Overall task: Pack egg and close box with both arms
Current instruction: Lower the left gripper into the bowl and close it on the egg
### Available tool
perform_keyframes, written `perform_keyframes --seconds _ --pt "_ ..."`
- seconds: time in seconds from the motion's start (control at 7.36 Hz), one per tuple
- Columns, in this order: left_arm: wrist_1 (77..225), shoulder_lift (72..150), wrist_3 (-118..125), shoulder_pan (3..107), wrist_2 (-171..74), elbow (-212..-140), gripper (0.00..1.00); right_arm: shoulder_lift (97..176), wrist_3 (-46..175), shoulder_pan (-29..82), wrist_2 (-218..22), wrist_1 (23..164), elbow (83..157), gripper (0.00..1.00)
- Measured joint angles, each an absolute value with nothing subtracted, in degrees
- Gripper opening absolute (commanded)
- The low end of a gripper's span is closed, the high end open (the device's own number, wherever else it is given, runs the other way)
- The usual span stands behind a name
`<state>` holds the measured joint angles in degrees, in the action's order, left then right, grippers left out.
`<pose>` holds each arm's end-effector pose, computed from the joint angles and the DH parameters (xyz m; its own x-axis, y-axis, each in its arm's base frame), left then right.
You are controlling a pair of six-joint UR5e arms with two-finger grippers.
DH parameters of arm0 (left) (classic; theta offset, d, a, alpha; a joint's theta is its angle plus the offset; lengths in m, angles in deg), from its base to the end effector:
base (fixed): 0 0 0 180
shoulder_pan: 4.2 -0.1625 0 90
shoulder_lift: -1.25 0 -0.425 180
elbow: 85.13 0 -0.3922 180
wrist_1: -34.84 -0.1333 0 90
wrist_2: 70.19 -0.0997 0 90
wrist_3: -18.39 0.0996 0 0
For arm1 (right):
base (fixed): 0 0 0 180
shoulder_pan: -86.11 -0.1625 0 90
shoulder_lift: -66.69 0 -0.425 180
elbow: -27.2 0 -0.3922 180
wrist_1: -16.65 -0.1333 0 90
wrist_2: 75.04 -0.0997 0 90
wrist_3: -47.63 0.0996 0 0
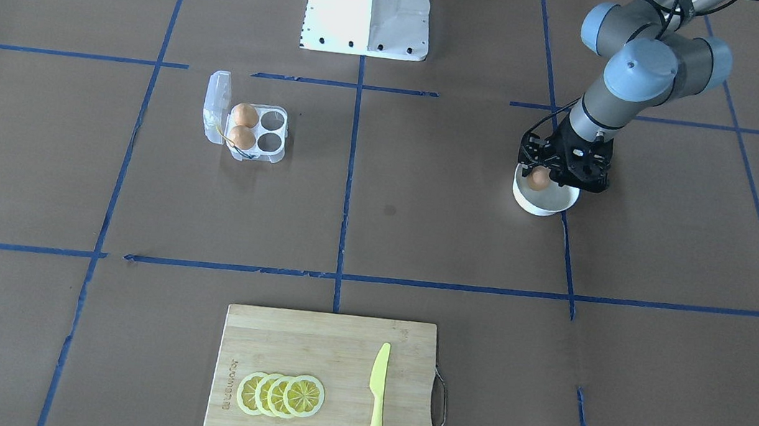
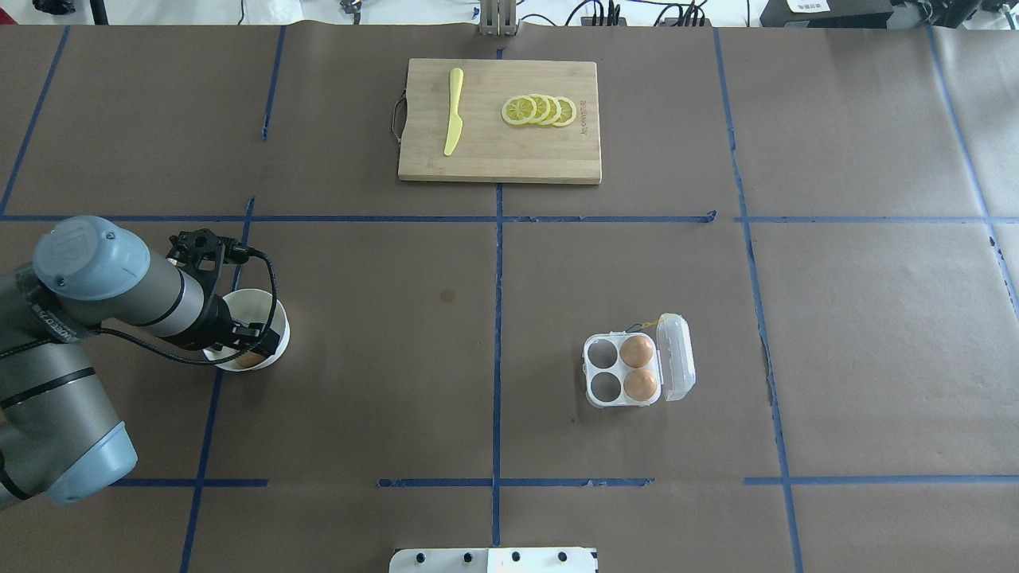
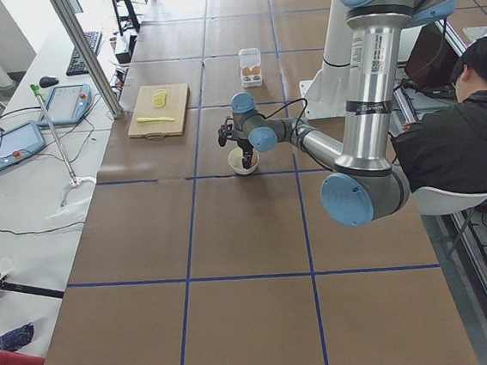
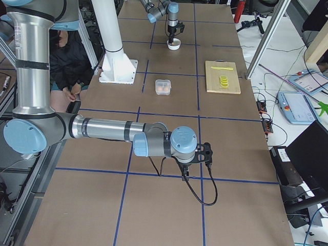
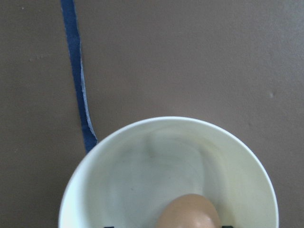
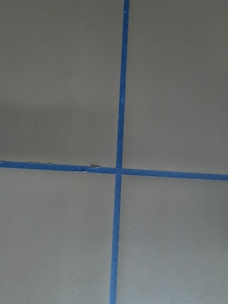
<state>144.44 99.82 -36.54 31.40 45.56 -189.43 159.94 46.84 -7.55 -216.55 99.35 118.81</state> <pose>0.4020 -0.3985 0.4292 0.6551 0.1675 -0.7368 -0.1107 0.9859 0.1257 0.0854 -0.4688 0.6499 0.6269 -0.0510 0.7775 -0.0549 0.9925 0.1094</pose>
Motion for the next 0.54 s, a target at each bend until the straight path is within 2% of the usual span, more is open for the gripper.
perform_keyframes --seconds 0.54 --pt "144.5 100.0 -36.5 31.3 45.6 -189.3 0.65 159.9 46.8 -7.5 -216.5 99.4 118.8 1.00"
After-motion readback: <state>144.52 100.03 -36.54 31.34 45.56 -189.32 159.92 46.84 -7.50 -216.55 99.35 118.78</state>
